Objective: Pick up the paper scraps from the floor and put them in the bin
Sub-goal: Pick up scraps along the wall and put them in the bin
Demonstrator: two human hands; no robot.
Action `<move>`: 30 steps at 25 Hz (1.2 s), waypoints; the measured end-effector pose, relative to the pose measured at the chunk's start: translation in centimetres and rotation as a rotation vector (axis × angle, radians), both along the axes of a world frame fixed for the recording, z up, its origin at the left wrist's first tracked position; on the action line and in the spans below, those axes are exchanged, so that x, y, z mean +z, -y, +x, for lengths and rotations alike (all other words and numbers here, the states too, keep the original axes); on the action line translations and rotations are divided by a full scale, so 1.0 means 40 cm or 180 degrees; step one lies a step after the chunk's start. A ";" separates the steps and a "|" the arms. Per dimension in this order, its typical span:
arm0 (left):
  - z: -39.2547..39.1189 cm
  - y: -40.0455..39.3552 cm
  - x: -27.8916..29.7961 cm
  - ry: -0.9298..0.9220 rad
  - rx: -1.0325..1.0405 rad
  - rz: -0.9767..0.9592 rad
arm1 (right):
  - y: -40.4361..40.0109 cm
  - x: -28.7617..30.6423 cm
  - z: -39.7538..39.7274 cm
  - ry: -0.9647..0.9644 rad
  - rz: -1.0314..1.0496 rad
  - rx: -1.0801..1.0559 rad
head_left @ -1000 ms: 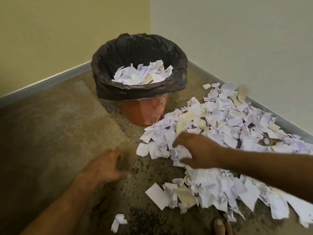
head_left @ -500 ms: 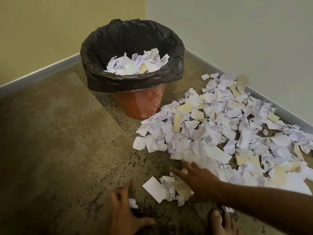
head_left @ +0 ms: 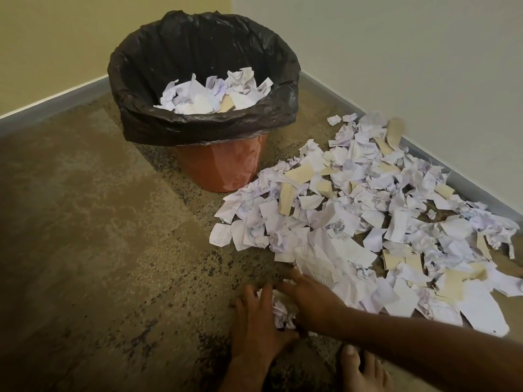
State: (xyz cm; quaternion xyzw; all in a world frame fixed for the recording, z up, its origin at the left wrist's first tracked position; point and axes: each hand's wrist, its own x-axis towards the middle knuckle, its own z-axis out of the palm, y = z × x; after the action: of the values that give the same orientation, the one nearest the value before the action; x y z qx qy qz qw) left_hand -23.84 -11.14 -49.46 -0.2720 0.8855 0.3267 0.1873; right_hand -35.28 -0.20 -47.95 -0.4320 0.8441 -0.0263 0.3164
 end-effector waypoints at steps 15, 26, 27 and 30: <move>-0.088 0.076 0.078 -0.1761 0.1258 0.0865 | 0.052 0.137 -0.110 0.0214 -0.1448 -0.1183; -0.252 0.322 0.586 -0.3238 0.1502 0.0927 | 0.203 0.682 -0.275 0.0601 -0.2832 -0.1857; -0.273 0.354 0.630 -0.3325 0.1470 0.0832 | 0.228 0.718 -0.296 0.0551 -0.2983 -0.1872; -0.350 0.446 0.727 -0.3508 0.1480 0.0383 | 0.326 0.781 -0.374 0.0197 -0.3228 -0.1856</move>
State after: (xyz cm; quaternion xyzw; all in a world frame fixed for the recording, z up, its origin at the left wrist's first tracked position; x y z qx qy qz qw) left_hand -37.85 -28.99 -20.40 -0.2380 0.7494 0.5016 -0.3608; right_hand -50.22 -13.25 -16.72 -0.2783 0.8005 -0.5255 0.0743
